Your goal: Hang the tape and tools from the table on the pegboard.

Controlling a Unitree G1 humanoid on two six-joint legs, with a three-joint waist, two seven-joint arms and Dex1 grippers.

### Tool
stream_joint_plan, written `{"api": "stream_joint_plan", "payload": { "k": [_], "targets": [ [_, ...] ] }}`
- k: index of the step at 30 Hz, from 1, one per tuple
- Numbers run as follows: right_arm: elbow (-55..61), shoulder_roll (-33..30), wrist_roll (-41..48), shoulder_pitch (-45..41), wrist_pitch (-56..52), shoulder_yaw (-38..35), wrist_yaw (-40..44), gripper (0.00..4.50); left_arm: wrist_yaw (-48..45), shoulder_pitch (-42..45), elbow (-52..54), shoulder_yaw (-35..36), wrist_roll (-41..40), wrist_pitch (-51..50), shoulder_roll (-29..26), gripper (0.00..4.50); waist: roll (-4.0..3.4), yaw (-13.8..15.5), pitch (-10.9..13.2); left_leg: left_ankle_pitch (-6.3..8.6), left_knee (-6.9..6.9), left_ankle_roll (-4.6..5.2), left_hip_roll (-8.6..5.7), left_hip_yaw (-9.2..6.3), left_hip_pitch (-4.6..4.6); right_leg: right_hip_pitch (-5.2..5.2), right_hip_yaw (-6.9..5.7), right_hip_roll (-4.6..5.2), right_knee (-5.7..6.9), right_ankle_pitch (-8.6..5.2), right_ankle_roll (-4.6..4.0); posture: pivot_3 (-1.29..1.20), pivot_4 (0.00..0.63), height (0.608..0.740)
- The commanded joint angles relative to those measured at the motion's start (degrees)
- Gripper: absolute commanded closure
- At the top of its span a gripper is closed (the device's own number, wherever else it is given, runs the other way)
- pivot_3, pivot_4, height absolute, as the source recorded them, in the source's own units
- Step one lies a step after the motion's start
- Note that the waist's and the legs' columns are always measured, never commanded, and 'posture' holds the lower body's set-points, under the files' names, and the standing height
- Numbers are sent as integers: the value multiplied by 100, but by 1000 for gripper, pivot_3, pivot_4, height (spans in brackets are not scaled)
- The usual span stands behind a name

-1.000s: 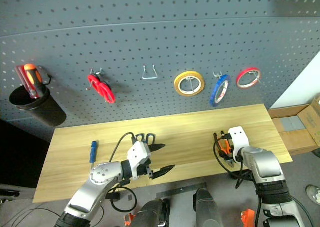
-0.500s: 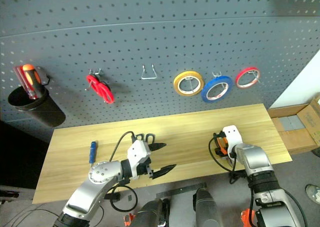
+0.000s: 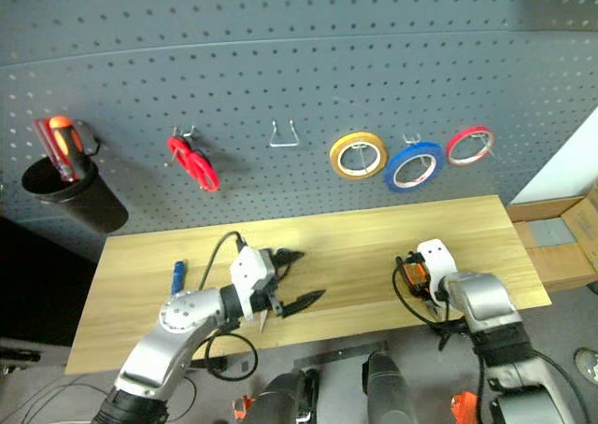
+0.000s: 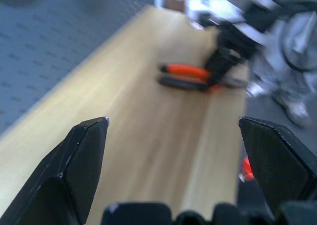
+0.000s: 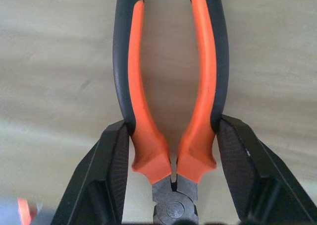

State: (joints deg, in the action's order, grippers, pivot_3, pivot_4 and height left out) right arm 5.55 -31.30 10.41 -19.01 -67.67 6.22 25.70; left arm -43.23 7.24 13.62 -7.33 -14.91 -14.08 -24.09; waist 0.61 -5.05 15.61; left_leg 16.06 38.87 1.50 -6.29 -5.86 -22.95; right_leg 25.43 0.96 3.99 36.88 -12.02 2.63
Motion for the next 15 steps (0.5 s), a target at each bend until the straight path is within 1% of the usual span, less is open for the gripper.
{"api": "stream_joint_plan", "payload": {
  "k": [1, 2, 4, 6, 7, 9, 11, 12, 13, 14, 15],
  "targets": [
    [2647, -399, 1158, 794, 632, -668, 1191, 2405, 467, 408, 395, 659, -467, -141, 215, 0, 4, 38, 8, 0, 0, 0, 0, -3, -2, 1, -4, 0, -2, -1, 2, -182, 296, 740],
    [3142, -359, 1553, 972, 739, -1006, 1416, 2405, 580, 447, 412, 768, -431, -77, 235, 0, 10, 36, 10, 1, -2, -2, 2, -12, -3, -1, -12, 0, -2, -6, 10, -185, 296, 740],
    [3486, -126, 2190, 950, 691, -1572, 1509, 2405, 807, 493, 372, 929, -258, 146, 270, 0, 13, -25, 12, 4, -4, -10, 9, -16, 3, -6, -16, -7, -2, -12, 20, -203, 297, 740],
    [3641, 336, 3251, 341, 636, -2173, 1351, 2405, 1114, 473, 568, 1238, -379, 115, 356, 0, 33, -87, 24, 8, -4, -13, 13, -3, 19, -17, -4, -14, -2, -11, 20, -205, 296, 740],
    [3652, 454, 3576, 111, 634, -2328, 1283, 2405, 1205, 468, 633, 1312, -412, 99, 390, 0, 35, -95, 28, 8, -1, -12, 12, 6, 20, -15, -3, -14, 0, -8, 24, -197, 291, 740],
    [3522, 683, 3976, -485, 693, -2403, 1030, 2405, 1259, 365, 876, 1316, -450, 4, 381, 0, 37, -84, 27, 7, 3, -10, 9, 8, 21, -14, -3, -13, 0, -3, 25, -179, 280, 740],
    [3270, 902, 4055, -1189, 863, -2285, 749, 2405, 1361, 199, 1108, 1311, -391, -4, 394, 0, 37, -63, 27, 7, 4, -11, 9, 1, 20, -15, -2, -12, 1, -3, 23, -165, 274, 740],
    [3101, 988, 3990, -1524, 957, -2154, 642, 2405, 1426, 126, 1160, 1266, -200, 133, 373, 0, 37, -49, 27, 7, 2, -12, 9, 1, 20, -12, -1, -12, 3, -3, 22, -153, 271, 740],
    [2922, 976, 3739, -1809, 1077, -1914, 587, 2405, 1508, 63, 1196, 1202, 8, 292, 375, 0, 37, -28, 27, 6, 1, -13, 9, 1, 19, -10, -2, -12, 4, -3, 20, -130, 263, 740],
    [2703, 906, 3290, -2107, 1282, -1538, 510, 2405, 1701, 1, 1242, 1201, 196, 608, 507, 0, 37, 0, 25, 0, -1, -24, 9, 1, 17, -5, -2, -12, 5, -4, 18, -114, 255, 740],
    [2511, 936, 2922, -2384, 1567, -1246, 424, 2405, 1849, -102, 1386, 1197, 270, 671, 593, 0, 37, 20, 24, -6, -5, -33, 8, 0, 14, -2, -4, -11, 4, -4, 17, -90, 248, 740]
  ]
}}
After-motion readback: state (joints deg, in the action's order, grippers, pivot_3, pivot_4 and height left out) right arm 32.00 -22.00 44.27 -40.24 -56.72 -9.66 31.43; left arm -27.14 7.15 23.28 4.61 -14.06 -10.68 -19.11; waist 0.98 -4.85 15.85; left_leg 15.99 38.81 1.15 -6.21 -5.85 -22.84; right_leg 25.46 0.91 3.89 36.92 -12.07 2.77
